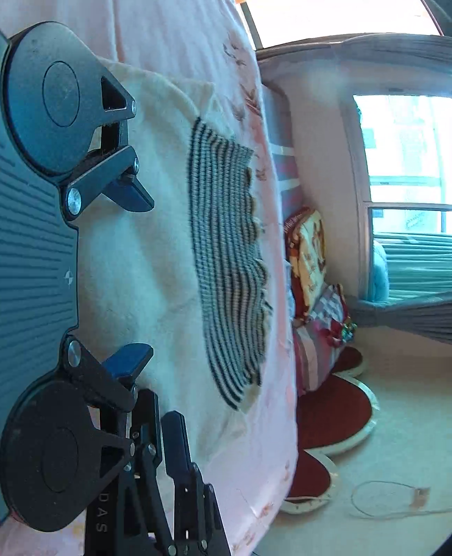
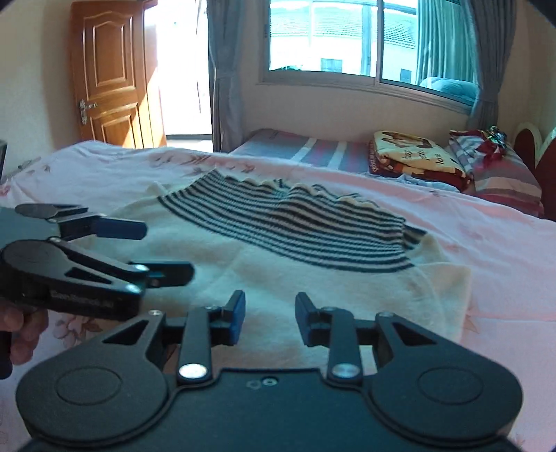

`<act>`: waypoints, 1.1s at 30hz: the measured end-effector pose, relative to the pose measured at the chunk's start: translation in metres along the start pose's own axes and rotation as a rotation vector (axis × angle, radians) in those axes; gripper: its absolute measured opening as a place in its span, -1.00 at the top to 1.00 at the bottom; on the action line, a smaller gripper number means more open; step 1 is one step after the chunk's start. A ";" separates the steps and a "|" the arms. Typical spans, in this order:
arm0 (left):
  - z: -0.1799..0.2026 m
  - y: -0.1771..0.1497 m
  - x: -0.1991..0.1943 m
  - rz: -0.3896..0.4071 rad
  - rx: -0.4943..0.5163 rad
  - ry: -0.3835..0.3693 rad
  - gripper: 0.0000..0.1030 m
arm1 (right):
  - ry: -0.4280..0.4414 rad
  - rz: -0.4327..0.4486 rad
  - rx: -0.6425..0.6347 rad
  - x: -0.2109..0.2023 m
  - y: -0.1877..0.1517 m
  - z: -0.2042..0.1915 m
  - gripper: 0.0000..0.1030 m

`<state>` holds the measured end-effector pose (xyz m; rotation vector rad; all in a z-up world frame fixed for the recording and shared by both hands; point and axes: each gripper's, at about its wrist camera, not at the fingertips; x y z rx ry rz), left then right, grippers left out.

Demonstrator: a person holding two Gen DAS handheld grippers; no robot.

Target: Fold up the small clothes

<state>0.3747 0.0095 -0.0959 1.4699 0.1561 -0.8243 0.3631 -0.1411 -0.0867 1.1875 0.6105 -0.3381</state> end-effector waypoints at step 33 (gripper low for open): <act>-0.047 0.014 -0.026 0.068 -0.040 0.032 -0.74 | -0.112 0.026 0.118 -0.015 -0.004 0.062 0.29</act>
Point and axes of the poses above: each gripper's, at about its wrist camera, not at the fingertips, and x roughly the way its jaws point, z to its right, y to its top, and after that the axes turned 14 degrees about -y, right-handed
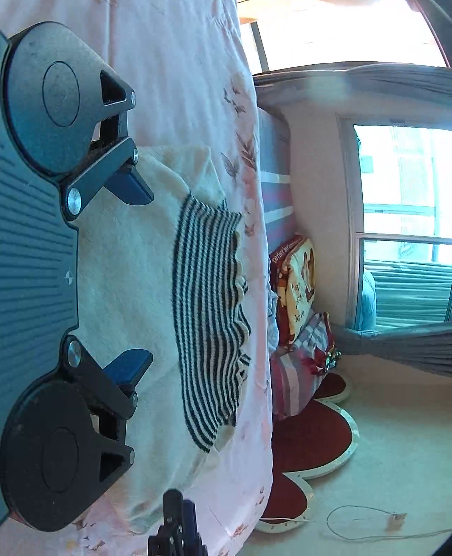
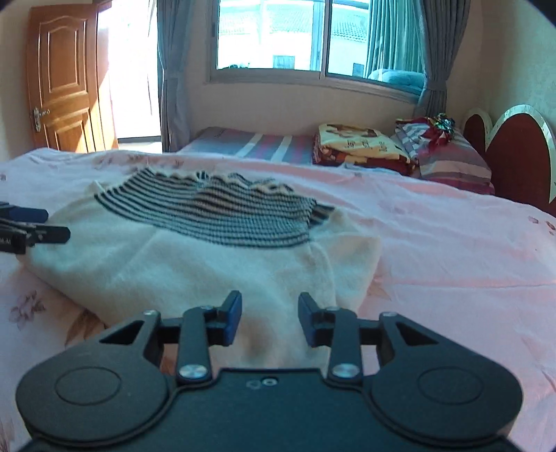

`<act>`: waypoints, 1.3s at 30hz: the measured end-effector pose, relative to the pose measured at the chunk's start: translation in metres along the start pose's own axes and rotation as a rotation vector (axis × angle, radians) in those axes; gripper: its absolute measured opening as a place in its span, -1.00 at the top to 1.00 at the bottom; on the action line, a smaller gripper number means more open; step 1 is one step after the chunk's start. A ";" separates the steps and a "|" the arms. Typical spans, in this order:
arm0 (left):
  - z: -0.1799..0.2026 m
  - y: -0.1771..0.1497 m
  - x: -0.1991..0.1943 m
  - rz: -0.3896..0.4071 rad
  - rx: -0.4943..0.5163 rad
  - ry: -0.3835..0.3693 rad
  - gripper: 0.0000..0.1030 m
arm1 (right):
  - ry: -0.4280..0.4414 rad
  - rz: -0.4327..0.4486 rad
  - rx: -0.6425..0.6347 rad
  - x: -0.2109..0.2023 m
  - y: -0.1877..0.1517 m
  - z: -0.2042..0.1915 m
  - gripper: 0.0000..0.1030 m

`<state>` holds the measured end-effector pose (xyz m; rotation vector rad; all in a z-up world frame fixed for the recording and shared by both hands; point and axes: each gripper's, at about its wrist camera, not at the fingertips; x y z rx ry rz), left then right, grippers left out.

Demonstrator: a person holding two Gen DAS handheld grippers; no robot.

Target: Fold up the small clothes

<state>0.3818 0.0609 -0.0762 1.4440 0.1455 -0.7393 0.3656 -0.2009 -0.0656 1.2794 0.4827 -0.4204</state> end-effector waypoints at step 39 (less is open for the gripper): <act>-0.017 -0.031 -0.054 0.060 -0.286 0.006 -0.48 | 0.067 -0.022 0.141 -0.012 0.002 0.025 0.72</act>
Point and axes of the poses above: each gripper's, at about its wrist camera, not at the fingertips, and x roughly the way its jaws point, z to its right, y to its top, and after that the axes turned 14 degrees about -y, right-handed
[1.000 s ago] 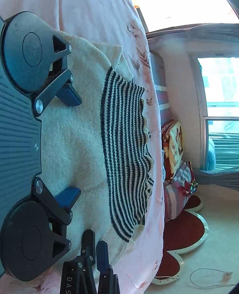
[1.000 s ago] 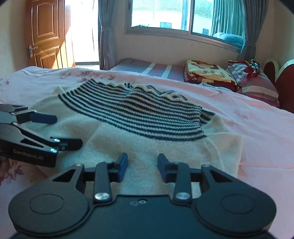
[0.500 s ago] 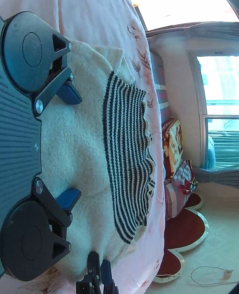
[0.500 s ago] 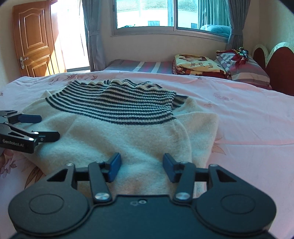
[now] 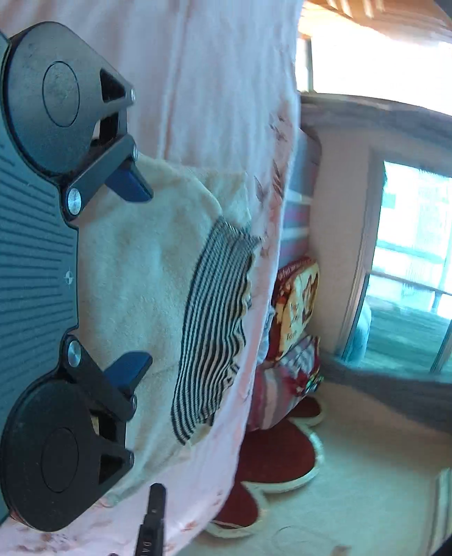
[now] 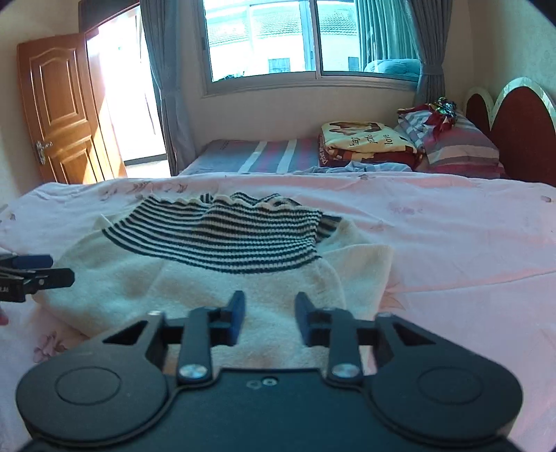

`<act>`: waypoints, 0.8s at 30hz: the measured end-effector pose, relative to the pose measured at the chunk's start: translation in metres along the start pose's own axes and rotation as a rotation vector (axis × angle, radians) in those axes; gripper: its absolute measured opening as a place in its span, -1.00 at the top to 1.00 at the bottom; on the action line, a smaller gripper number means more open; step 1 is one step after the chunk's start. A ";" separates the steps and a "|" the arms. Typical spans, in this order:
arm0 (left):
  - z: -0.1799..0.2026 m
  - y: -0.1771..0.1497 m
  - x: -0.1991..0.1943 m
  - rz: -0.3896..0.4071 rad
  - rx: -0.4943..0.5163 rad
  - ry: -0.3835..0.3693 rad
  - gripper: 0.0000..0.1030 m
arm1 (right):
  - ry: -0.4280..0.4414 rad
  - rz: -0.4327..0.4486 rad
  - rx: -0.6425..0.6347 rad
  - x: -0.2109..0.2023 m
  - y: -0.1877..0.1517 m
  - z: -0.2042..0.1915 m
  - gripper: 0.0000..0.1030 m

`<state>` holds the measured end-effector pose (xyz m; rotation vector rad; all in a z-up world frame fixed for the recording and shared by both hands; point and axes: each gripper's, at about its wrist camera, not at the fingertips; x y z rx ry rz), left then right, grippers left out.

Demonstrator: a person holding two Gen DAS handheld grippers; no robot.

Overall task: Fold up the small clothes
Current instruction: 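Grasp the side edge of the folded sweater with the left gripper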

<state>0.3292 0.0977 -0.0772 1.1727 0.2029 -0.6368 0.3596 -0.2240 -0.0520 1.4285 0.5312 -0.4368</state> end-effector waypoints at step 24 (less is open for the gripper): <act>-0.067 -0.046 0.042 0.360 -0.778 -0.004 -0.11 | 0.175 -0.094 0.084 0.058 0.017 -0.070 0.74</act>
Point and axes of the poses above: each gripper's, at about its wrist camera, not at the fingertips, and x roughly the way its jaws point, z to its right, y to its top, and after that the axes turned 14 degrees about -y, right-handed
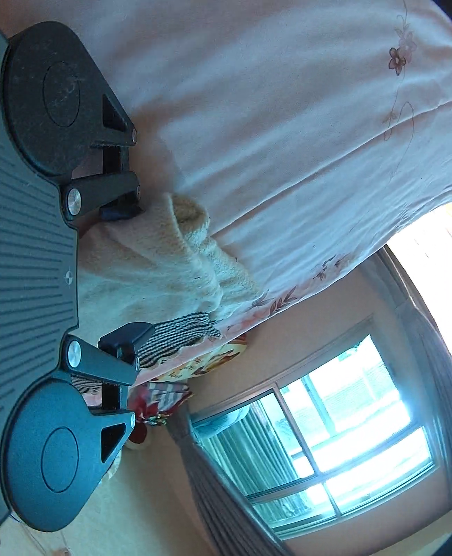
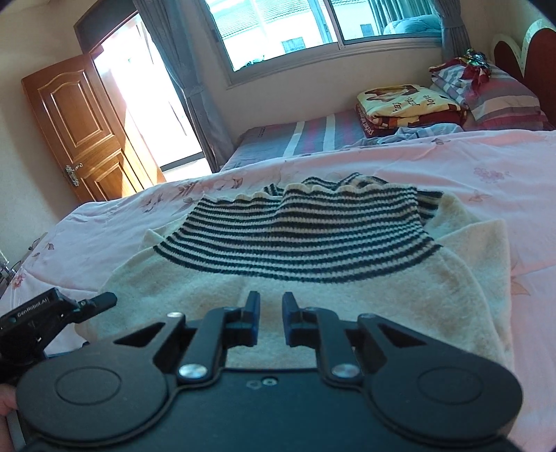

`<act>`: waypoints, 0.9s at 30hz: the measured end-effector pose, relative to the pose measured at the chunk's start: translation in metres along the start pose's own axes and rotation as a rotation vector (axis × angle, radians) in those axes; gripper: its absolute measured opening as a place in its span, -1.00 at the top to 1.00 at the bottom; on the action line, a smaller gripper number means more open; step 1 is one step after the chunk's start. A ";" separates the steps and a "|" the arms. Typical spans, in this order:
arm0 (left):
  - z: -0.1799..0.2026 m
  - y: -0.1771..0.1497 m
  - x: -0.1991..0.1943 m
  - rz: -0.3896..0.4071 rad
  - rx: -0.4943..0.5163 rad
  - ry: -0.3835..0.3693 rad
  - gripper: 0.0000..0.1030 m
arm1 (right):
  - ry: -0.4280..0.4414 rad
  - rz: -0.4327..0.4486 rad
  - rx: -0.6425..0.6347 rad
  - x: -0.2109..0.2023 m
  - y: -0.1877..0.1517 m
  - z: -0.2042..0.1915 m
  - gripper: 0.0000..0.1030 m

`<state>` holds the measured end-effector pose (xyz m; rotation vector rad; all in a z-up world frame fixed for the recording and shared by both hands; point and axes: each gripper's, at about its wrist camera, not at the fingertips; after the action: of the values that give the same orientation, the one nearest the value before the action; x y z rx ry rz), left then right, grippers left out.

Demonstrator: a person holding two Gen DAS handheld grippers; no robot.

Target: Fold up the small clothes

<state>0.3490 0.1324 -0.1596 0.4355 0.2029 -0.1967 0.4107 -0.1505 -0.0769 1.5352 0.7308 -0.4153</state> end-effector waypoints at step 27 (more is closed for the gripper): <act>0.049 0.025 0.026 -0.102 0.057 -0.267 0.68 | 0.000 -0.066 -0.006 0.042 -0.002 -0.008 1.00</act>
<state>0.3876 0.1295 -0.1128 0.4514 -0.0427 -0.3585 0.4387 -0.1342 -0.1053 1.5086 0.7838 -0.4625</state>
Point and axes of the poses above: each gripper's, at about its wrist camera, not at the fingertips, and x roughly the way its jaws point, z to its right, y to its top, and after that the axes turned 14 degrees about -y, right-handed
